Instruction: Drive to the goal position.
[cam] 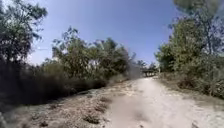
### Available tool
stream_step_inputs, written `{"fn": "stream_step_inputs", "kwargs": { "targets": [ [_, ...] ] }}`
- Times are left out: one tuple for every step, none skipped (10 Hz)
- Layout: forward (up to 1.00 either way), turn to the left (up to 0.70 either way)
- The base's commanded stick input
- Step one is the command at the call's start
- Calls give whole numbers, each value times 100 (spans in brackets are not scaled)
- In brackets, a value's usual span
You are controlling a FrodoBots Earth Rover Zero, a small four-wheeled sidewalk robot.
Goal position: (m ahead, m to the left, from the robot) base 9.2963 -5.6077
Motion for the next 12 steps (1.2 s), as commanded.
{"fn": "stream_step_inputs", "kwargs": {
  "targets": [
    [45, -8],
    [45, -20],
    [45, -16],
    [45, 2],
    [45, 2],
    [45, 2],
    [45, -5],
    [45, -23],
    [45, -8],
    [45, 2],
    [45, 2],
    [45, -1]
  ]
}}
